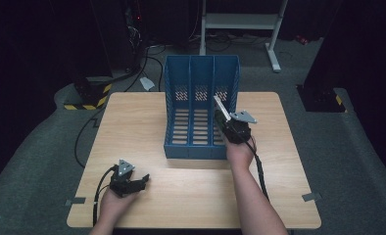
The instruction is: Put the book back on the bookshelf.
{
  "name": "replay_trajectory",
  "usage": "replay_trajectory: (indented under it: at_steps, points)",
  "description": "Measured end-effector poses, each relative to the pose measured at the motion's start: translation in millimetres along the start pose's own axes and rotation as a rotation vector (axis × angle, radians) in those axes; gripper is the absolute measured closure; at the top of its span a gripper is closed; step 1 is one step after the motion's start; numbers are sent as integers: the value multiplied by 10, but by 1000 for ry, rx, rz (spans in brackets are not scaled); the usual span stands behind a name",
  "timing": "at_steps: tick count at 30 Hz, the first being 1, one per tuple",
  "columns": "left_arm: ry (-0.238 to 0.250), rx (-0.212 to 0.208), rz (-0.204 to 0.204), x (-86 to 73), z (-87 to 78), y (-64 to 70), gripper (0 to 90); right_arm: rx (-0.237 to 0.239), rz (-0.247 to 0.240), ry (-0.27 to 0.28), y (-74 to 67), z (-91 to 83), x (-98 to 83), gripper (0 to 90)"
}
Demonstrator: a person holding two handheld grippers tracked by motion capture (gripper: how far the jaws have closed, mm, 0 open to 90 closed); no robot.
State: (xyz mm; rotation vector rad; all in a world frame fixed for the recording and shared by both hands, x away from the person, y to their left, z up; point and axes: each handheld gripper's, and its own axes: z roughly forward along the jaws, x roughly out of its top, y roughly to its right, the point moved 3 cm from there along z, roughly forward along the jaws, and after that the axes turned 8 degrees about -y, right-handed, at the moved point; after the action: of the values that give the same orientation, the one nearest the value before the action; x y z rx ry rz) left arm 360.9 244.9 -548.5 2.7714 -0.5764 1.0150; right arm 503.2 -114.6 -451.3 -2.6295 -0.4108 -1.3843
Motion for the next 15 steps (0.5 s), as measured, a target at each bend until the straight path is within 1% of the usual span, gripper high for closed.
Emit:
replay_trajectory:
  at_steps: [3, 7, 15]
  points:
    - [0, 0, 0, 0, 0, 0, 241, -2, -10, -7, -4, -7, -28, 748]
    - [0, 0, 0, 0, 0, 0, 241, -4, -7, -21, -13, -18, -58, 747]
    - [0, 0, 0, 0, 0, 0, 241, -7, -21, -37, -26, -30, -104, 746]
